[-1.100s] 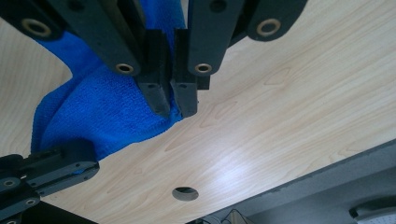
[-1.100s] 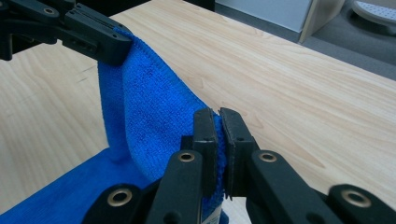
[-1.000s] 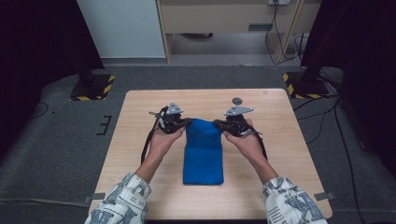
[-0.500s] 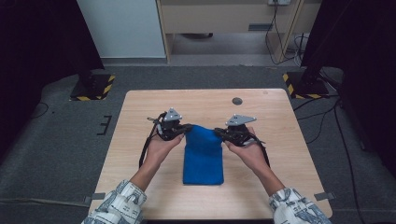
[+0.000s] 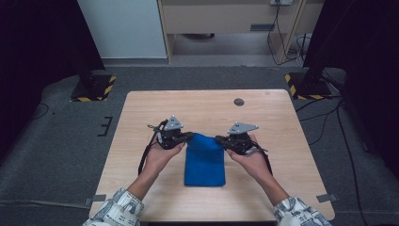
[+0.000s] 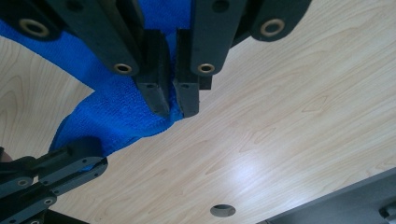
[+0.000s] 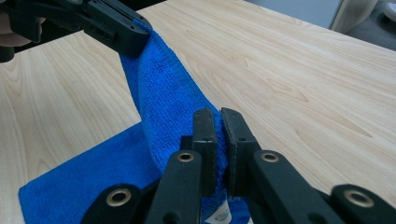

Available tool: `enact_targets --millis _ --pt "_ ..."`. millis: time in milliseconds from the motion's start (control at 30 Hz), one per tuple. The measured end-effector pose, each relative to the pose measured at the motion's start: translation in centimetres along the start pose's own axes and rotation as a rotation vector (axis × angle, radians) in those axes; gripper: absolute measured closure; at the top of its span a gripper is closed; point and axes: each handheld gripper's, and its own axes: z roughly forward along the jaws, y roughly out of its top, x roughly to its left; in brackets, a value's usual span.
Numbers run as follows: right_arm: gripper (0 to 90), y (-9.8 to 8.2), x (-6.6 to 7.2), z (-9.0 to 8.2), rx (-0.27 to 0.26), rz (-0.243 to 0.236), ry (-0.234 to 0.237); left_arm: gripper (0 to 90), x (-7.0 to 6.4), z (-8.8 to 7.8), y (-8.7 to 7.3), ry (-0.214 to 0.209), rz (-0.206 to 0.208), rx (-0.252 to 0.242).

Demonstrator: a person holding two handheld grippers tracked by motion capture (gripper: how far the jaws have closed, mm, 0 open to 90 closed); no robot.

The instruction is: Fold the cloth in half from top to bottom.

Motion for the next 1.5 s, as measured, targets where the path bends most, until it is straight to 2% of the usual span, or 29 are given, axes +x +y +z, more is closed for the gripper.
enact_targets --millis 367,433,500,700,1067,1500 --pt "84.9 -1.0 1.0 -0.1 0.029 -0.010 0.010 85.1 -0.5 0.1 -1.2 -0.014 0.000 0.006" --pt "84.9 -1.0 1.2 -0.1 0.037 -0.037 0.000 85.4 -0.6 0.2 -1.5 -0.020 -0.003 0.006" --pt "84.9 -1.1 1.4 -0.2 0.038 -0.042 0.000 85.8 -0.6 0.1 -1.7 -0.018 -0.002 0.005" --pt "84.9 -1.4 2.1 -0.6 0.031 -0.042 0.014 86.1 -0.9 -0.4 -2.0 -0.029 0.005 -0.002" --pt "84.7 -1.7 2.5 -1.2 0.030 -0.036 0.025 85.8 -1.5 -0.7 -2.6 -0.036 0.006 -0.004" --pt "83.8 -2.6 3.0 -1.3 0.035 -0.028 0.037 85.3 -1.9 -0.8 -3.6 -0.046 -0.007 -0.007"
